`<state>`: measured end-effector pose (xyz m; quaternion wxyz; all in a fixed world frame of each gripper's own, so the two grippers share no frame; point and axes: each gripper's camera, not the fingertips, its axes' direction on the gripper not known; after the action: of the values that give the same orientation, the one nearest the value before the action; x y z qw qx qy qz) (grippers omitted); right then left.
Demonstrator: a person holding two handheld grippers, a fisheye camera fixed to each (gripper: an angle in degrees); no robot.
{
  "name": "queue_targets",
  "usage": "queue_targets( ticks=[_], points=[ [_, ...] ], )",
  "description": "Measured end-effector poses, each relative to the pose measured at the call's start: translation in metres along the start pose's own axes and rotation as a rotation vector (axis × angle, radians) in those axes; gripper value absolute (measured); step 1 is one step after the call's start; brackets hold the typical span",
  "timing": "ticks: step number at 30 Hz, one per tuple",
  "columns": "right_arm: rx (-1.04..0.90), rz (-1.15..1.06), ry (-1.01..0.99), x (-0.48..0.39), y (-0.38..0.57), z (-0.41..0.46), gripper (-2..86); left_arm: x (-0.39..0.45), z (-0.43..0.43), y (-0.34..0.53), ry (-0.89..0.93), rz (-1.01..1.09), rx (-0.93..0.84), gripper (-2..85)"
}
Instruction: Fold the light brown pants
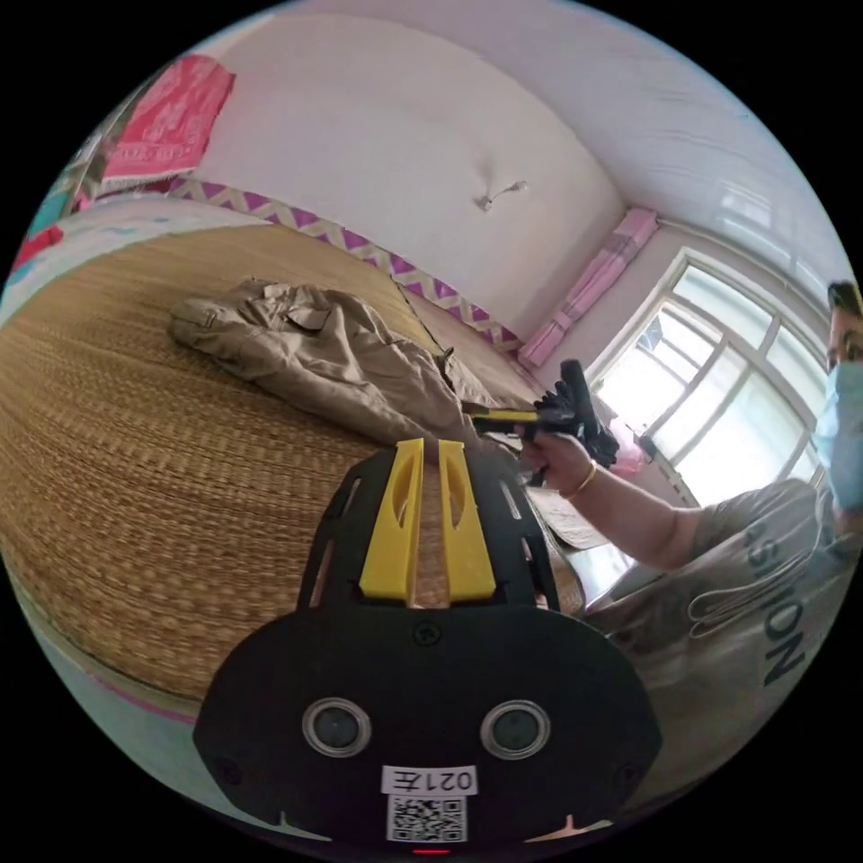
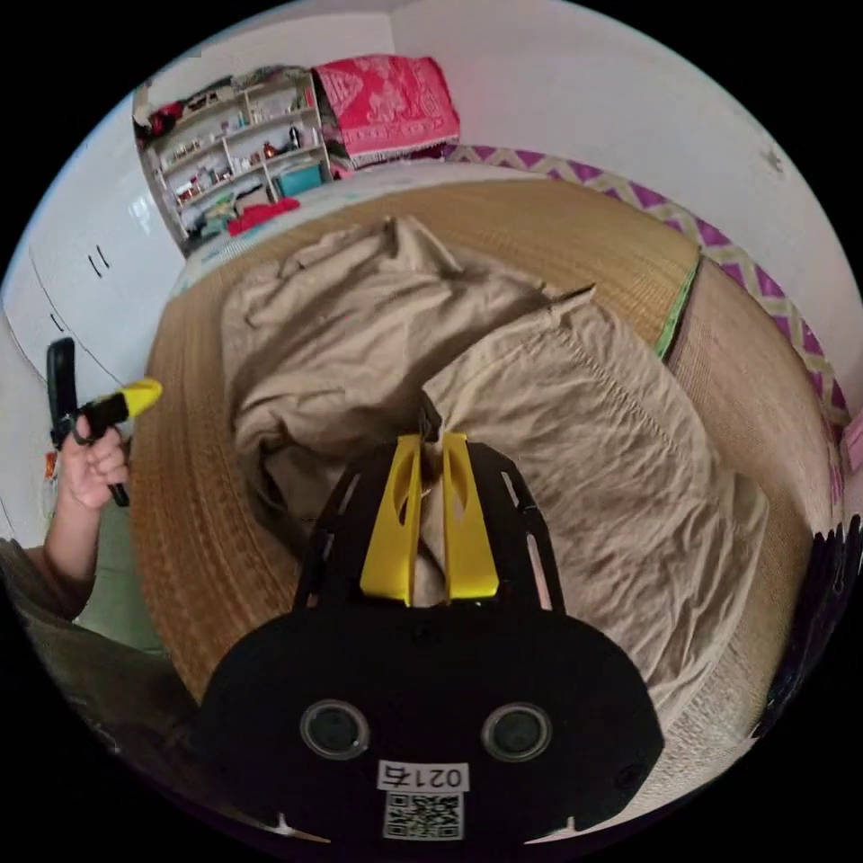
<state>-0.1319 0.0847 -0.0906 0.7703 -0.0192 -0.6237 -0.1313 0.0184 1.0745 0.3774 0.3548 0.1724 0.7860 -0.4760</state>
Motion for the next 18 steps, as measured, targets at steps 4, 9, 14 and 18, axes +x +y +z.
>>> queue_targets(
  ticks=[4,9,14,18],
  points=[
    [0.055,0.071,-0.28,0.033,0.004,-0.039,8.6,-0.009,-0.021,-0.003,0.02,-0.061,0.013,3.1],
    [-0.001,-0.006,-0.02,0.054,0.004,-0.026,0.2,-0.019,-0.056,-0.014,-0.027,-0.13,0.073,4.6],
    [-0.091,-0.069,0.006,0.05,0.01,-0.006,-0.7,-0.036,-0.069,-0.046,-0.075,-0.288,0.108,8.1],
    [0.117,0.014,-0.113,0.076,0.047,-0.063,-0.7,-0.067,-0.071,-0.065,-0.07,-0.456,0.122,11.0]
  ],
)
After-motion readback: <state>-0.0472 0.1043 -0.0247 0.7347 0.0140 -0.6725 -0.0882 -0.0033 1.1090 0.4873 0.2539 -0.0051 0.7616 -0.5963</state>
